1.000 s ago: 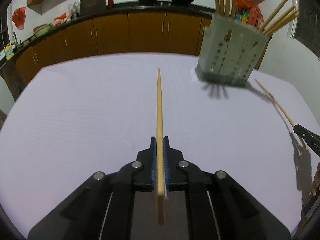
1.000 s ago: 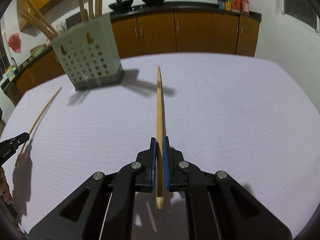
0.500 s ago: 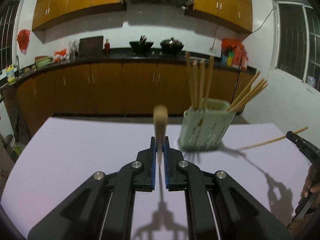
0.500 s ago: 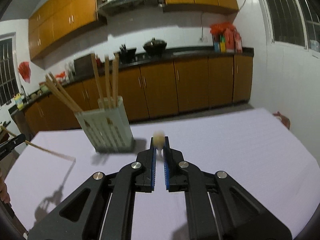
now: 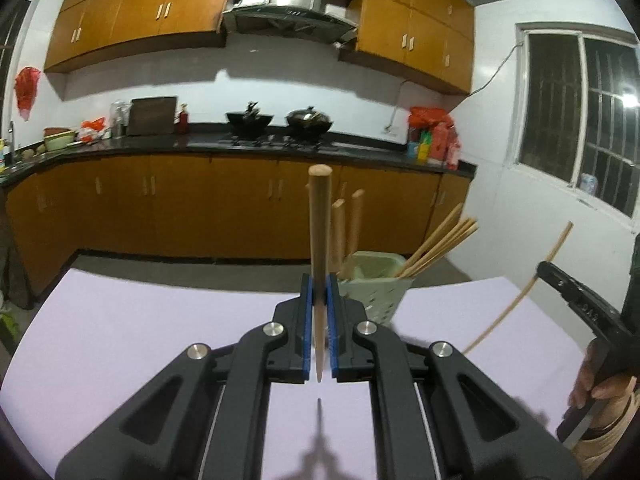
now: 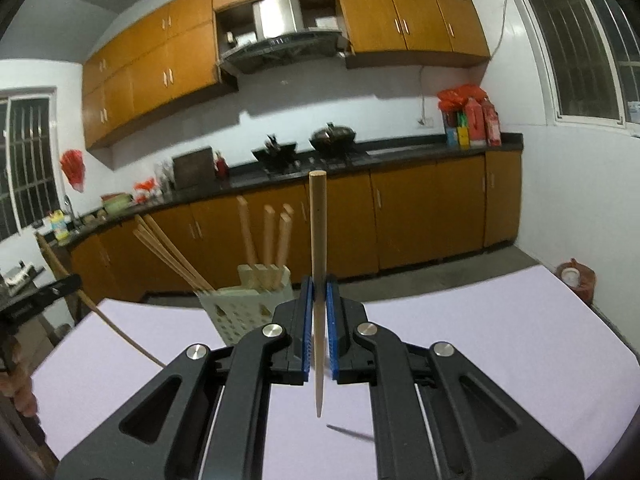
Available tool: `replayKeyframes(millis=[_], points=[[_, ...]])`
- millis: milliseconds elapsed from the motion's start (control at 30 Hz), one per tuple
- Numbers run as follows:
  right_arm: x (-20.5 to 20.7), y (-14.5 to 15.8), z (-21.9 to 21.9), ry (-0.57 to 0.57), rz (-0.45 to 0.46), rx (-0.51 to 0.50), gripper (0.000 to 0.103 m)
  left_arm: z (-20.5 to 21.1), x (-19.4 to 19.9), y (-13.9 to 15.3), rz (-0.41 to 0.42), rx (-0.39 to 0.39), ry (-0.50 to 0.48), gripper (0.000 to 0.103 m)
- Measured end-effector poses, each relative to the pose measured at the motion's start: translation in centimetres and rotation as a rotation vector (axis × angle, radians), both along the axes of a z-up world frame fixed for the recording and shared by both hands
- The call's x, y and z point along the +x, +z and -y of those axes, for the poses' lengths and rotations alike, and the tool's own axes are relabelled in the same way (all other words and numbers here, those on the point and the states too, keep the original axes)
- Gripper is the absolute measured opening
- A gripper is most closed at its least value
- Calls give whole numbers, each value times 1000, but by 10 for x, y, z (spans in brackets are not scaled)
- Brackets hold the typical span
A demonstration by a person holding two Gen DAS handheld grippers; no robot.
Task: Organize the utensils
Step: 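Lift both chopsticks upright and carry them over the green holder, then lower the chopsticks into the holder and open both grippers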
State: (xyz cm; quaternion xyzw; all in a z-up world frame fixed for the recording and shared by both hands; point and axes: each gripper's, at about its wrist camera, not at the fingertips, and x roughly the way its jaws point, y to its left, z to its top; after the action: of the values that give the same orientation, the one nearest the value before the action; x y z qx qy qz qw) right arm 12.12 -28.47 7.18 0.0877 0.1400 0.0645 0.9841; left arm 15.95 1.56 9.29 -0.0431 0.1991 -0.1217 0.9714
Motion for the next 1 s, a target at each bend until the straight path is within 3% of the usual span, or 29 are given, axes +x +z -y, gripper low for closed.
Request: replayKeyframes(millis=[233, 467, 633, 1000], points=[[-7, 46, -18, 61, 172, 42, 7, 28, 4, 48, 139, -18, -42, 8], [18, 77, -42, 85, 298, 24, 7, 45, 27, 81, 237, -62, -21, 8], [47, 75, -48, 80, 303, 26, 8, 51, 55, 75, 233, -56, 7, 8], [94, 34, -65, 69, 213, -22, 8, 51, 95, 31, 126, -40, 3, 8]])
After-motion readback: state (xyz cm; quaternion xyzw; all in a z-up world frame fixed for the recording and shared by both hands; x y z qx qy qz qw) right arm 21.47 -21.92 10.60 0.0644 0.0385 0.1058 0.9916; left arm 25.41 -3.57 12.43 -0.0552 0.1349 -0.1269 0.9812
